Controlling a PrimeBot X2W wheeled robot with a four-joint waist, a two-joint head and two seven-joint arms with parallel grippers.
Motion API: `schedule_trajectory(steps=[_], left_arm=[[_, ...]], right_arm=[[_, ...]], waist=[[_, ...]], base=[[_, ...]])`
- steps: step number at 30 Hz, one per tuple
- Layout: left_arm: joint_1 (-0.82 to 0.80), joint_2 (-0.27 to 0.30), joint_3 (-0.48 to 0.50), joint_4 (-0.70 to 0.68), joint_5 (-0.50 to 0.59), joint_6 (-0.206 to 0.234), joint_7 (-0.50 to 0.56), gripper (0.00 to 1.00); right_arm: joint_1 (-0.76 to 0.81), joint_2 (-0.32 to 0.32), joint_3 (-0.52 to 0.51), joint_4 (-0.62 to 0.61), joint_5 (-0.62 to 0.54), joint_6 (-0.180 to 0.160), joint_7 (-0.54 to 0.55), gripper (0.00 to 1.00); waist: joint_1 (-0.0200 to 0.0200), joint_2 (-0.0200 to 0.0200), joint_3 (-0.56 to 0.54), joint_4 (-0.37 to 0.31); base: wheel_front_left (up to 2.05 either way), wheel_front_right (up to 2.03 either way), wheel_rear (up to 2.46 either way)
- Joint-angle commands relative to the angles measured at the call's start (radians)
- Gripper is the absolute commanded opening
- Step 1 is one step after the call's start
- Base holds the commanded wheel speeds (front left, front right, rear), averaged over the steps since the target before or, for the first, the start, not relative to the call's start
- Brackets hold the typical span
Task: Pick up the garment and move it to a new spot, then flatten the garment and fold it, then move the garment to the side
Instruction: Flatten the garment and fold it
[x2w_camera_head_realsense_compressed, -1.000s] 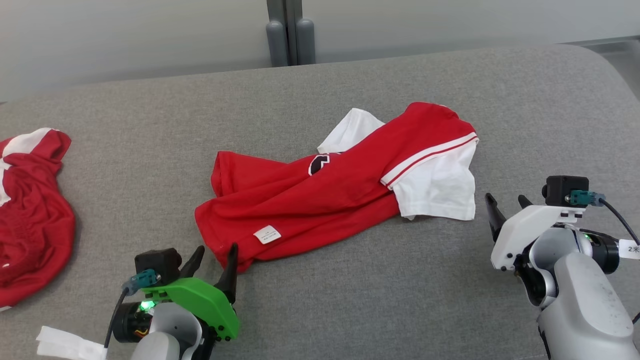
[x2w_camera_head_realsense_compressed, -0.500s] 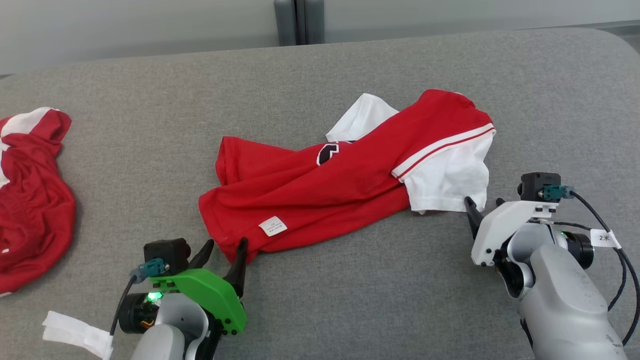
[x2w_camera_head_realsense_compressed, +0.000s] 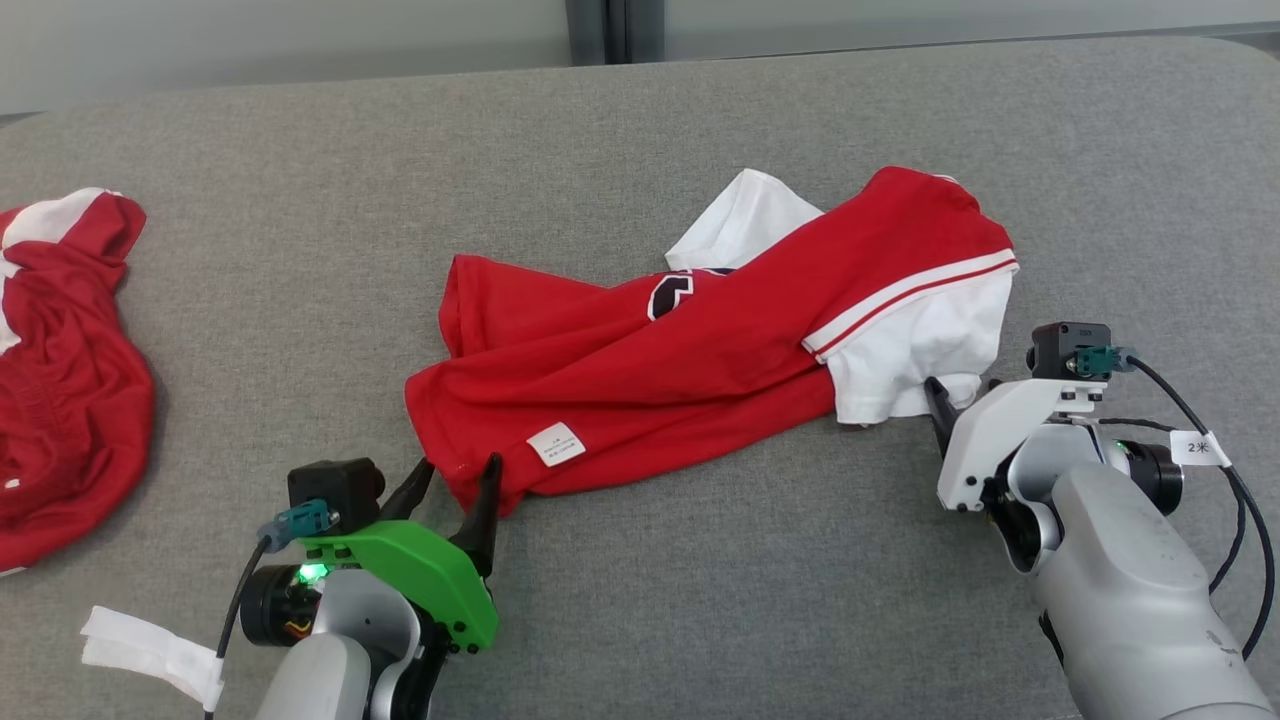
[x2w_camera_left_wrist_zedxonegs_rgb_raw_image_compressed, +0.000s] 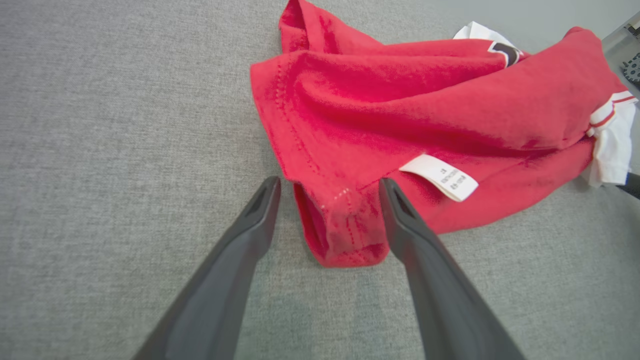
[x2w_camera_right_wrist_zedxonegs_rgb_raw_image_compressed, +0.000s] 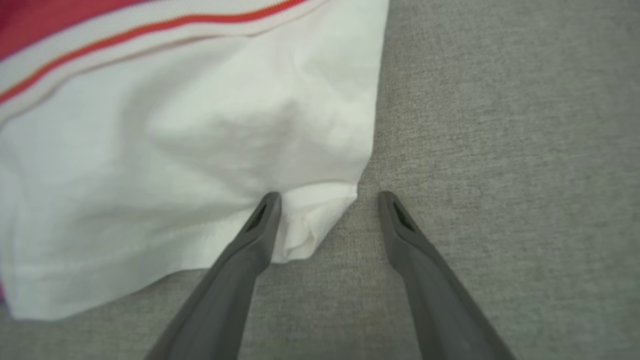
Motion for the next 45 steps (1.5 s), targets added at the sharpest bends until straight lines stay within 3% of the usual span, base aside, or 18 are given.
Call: schedule_trajectory(steps=[1, 2, 3, 4, 8, 14, 24, 33, 39, 45], left_arm=[[-0.021, 0.006, -0.002, 0.001, -0.007, -0.005, -0.007, 0.48], [-0.022, 0.007, -0.004, 0.004, -0.007, -0.006, -0.007, 0.13], [-0.023, 0.007, -0.005, 0.007, -0.007, -0.006, -0.005, 0.0], [-0.024, 0.007, -0.005, 0.011, -0.011, -0.005, -0.001, 0.0], [-0.022, 0.005, -0.003, 0.02, -0.033, -0.01, -0.012, 0.0], [0.003, -0.004, 0.017, -0.029, -0.125, -0.027, -0.075, 0.0], [-0.02, -0.008, 0.035, -0.204, -0.258, -0.039, -0.128, 0.0], [-0.143, 0.011, 0.051, -0.283, -0.339, -0.034, -0.028, 0.0], [-0.27, 0.049, 0.083, -0.3, -0.383, -0.032, 0.049, 0.0], [-0.406, 0.072, 0.13, -0.285, -0.429, -0.016, 0.09, 0.0]], right_arm=[[0.024, 0.023, 0.019, 0.041, 0.014, 0.004, 0.021, 0.82], [0.023, 0.023, 0.025, 0.048, 0.018, 0.004, 0.023, 0.31], [0.021, 0.024, 0.029, 0.052, 0.021, 0.004, 0.026, 0.11], [0.02, 0.025, 0.036, 0.057, 0.026, 0.004, 0.027, 0.0], [0.029, 0.009, 0.043, 0.051, 0.051, 0.002, -0.002, 0.0], [0.057, -0.009, 0.04, -0.075, 0.13, 0.002, -0.082, 0.0], [0.165, -0.044, 0.006, -0.563, 0.281, 0.002, -0.093, 0.0], [0.111, -0.078, -0.027, -0.916, 0.285, 0.002, -0.005, 0.0], [-0.039, -0.126, 0.016, -0.985, 0.297, 0.002, 0.088, 0.0], [-0.195, -0.155, -0.003, -0.977, 0.293, 0.002, 0.104, 0.0]], waist=[[0.0, 0.0, 0.002, -0.001], [0.0, 0.0, 0.002, -0.002], [0.0, 0.0, 0.002, -0.002], [0.0, 0.0, 0.002, -0.003], [0.0, 0.0, -0.008, -0.003], [0.0, 0.0, -0.043, -0.005], [0.0, 0.0, -0.1, -0.046], [0.0, 0.0, -0.104, -0.094], [0.0, 0.0, -0.088, -0.129], [0.0, 0.0, -0.034, -0.154]], base=[[0.0, 0.0, 0.0], [0.0, 0.0, 0.0], [0.0, 0.0, 0.0], [0.0, 0.0, 0.0], [0.0, 0.0, 0.0], [0.0, 0.0, 0.0], [0.0, 0.0, 0.0], [0.0, 0.0, 0.0], [0.0, 0.0, 0.0], [0.0, 0.0, 0.0]])
